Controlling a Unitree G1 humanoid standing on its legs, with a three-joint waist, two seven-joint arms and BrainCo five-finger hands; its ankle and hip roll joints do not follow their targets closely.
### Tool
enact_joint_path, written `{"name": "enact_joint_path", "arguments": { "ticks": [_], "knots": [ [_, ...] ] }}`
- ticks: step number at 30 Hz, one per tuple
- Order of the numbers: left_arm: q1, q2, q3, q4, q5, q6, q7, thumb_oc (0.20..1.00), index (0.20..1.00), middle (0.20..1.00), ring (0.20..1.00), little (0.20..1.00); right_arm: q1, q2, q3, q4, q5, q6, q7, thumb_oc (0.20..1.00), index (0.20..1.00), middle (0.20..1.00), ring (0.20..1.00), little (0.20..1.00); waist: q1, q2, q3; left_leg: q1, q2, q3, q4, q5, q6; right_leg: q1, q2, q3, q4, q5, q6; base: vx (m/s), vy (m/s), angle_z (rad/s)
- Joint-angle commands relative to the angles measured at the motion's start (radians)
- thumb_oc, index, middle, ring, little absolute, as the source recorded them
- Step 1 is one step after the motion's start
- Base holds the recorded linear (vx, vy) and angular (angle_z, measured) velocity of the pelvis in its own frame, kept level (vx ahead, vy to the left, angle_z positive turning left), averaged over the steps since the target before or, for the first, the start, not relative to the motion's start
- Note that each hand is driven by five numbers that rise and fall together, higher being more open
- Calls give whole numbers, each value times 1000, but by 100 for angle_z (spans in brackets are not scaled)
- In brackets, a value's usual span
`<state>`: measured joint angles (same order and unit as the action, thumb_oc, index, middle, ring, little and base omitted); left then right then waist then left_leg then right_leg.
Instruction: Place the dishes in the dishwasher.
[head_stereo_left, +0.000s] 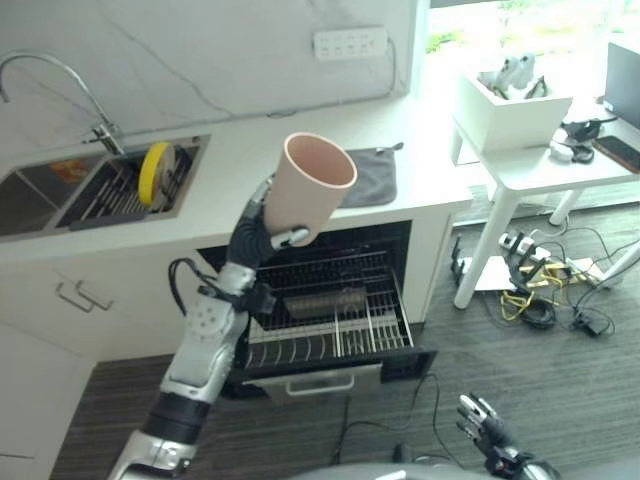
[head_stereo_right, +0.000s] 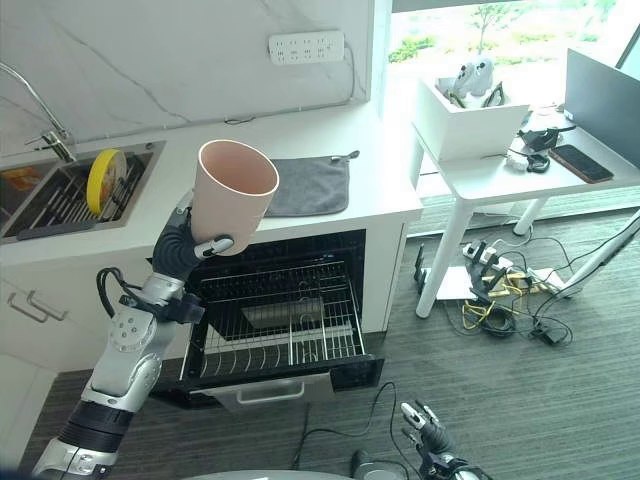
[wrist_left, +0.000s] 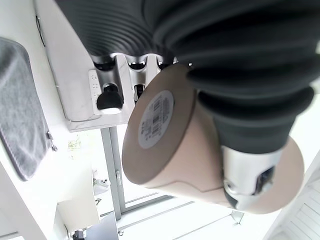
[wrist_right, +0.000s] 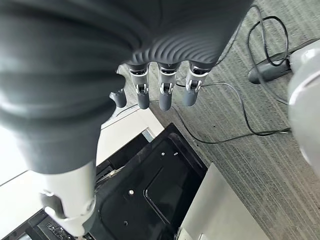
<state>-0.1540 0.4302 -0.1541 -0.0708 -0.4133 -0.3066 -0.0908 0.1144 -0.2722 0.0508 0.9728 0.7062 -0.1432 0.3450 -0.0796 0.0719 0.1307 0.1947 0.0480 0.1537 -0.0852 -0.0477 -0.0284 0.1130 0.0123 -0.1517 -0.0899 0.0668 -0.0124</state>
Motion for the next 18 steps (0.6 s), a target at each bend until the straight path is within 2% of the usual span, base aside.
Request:
{"name": "enact_joint_path", "arguments": {
  "ticks": [1, 6, 8, 9, 10, 11, 12, 13, 15, 16, 18],
  "knots": [
    [-50, 31, 46, 8, -23, -55, 6, 200, 200, 200, 200, 200, -50, 12, -12, -9, 3, -52, 24, 1000, 1000, 1000, 1000, 1000, -12, -35, 9, -15, -14, 5, 42, -19, -12, 35, -91, -41, 47, -101, 150, -2, 10, 3],
    [-48, 32, 45, 10, -15, -58, 18, 200, 200, 200, 200, 200, -41, 16, -18, -3, 1, -47, 32, 1000, 1000, 1000, 1000, 1000, -19, -37, 11, -14, -5, 21, 59, -25, -12, 40, -86, -35, 55, -112, 146, 5, -18, 2],
    [-49, 27, 42, 16, -18, -70, 8, 200, 200, 200, 200, 200, -30, 12, -18, -4, 14, -47, 26, 1000, 1000, 1000, 1000, 1000, -25, -45, 15, -32, -15, 24, 130, -53, -12, 39, -86, -18, 61, -115, 141, -7, -13, 11],
    [-54, 27, 37, 18, -29, -90, 5, 200, 200, 200, 200, 200, -25, 1, -22, -18, 11, -52, 21, 1000, 1000, 1000, 1000, 1000, -25, -62, 27, -97, -33, 19, 280, -72, -14, 38, -97, 5, 66, -113, 127, -93, 146, 53],
    [-59, 20, 38, 13, -49, -104, 3, 200, 200, 200, 200, 200, -25, -13, -23, -42, 8, -59, -2, 1000, 1000, 1000, 1000, 1000, -17, -72, 46, -189, -26, -18, 393, -38, -27, 32, -102, 19, 70, -104, 115, -159, 544, 62],
    [-81, 28, 44, 36, -91, -120, -52, 200, 200, 200, 200, 200, -50, -50, -56, -52, 103, -34, 59, 1000, 1000, 1000, 1000, 1000, -32, -56, 68, -152, 53, 2, 256, 7, -46, 8, -118, 11, 94, -103, 130, -129, 573, 59],
    [-84, 28, 44, 34, -91, -110, -51, 200, 200, 200, 200, 200, -48, -49, -60, -57, 101, -31, 60, 1000, 1000, 1000, 1000, 1000, -32, -55, 71, -141, 49, -2, 238, -5, -43, 2, -125, 2, 110, -105, 137, -35, 664, 37],
    [-95, 20, 28, 44, -79, -98, -53, 200, 200, 200, 200, 200, -35, -37, -70, -64, 94, -40, 64, 1000, 1000, 1000, 1000, 1000, -47, -46, 68, -84, 59, 38, 141, 5, -44, -3, -164, -50, 116, -91, 169, 51, 363, 35],
    [-108, 19, 7, 44, -53, -83, -21, 200, 200, 200, 200, 200, -28, -15, -70, -64, 82, -61, 45, 1000, 1000, 1000, 1000, 1000, -51, -39, 62, -50, 49, 40, 87, 7, -37, -19, -198, -84, 145, -84, 198, 75, 301, 37],
    [-115, 18, -16, 49, -41, -66, 29, 200, 200, 200, 200, 200, -23, 13, -80, -84, 105, -69, 5, 1000, 1000, 1000, 1000, 1000, -49, -43, 54, -23, 31, 63, 55, -4, -19, -49, -245, -116, 177, -56, 236, 74, 157, 13],
    [-123, 14, -26, 50, -31, -62, 49, 200, 200, 200, 200, 200, -24, 21, -80, -103, 105, -76, -21, 1000, 1000, 1000, 1000, 1000, -48, -47, 53, -20, 30, 77, 50, -7, -15, -58, -256, -126, 184, -48, 246, 19, 57, -12]
  ]
}}
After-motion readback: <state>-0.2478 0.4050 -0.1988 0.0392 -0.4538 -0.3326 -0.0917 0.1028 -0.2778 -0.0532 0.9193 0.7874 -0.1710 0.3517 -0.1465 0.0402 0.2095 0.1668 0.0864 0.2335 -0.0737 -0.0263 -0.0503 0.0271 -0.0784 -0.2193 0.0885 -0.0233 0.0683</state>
